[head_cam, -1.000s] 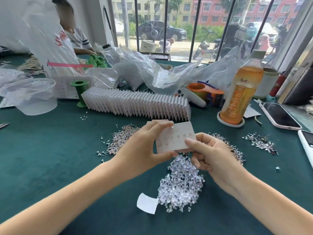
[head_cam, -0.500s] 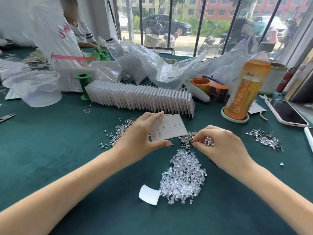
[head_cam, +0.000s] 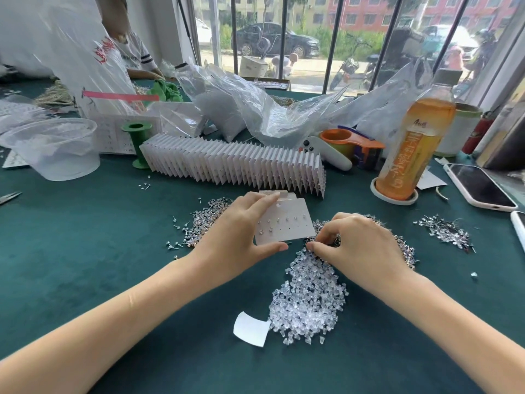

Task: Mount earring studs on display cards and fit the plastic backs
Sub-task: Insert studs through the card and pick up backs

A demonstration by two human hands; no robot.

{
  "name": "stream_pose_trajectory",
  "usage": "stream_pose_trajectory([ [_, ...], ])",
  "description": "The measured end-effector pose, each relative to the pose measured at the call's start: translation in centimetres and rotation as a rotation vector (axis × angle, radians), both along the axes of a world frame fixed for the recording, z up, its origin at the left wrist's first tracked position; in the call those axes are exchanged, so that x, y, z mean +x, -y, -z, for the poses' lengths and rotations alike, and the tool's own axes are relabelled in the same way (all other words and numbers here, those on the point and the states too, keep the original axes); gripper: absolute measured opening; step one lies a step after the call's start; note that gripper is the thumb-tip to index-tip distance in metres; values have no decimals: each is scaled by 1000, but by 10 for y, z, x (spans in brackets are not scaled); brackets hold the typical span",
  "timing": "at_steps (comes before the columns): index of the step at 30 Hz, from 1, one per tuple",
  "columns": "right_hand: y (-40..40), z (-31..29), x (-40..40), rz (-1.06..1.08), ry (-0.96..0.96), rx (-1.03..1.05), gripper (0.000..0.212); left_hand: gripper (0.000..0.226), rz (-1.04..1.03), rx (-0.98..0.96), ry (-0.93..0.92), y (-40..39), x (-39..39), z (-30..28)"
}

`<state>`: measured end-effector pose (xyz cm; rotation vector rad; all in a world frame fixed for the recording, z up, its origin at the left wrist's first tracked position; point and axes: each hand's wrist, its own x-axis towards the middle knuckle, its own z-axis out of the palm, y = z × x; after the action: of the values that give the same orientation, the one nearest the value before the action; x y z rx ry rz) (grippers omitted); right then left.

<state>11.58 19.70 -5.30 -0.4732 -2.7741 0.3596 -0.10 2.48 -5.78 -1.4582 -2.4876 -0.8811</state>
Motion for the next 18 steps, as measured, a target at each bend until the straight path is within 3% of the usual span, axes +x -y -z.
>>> stream_pose_trajectory([
  [18,-11,-8,-2,-82,121,-67,12,80,13,-12,-17,-1,3,0],
])
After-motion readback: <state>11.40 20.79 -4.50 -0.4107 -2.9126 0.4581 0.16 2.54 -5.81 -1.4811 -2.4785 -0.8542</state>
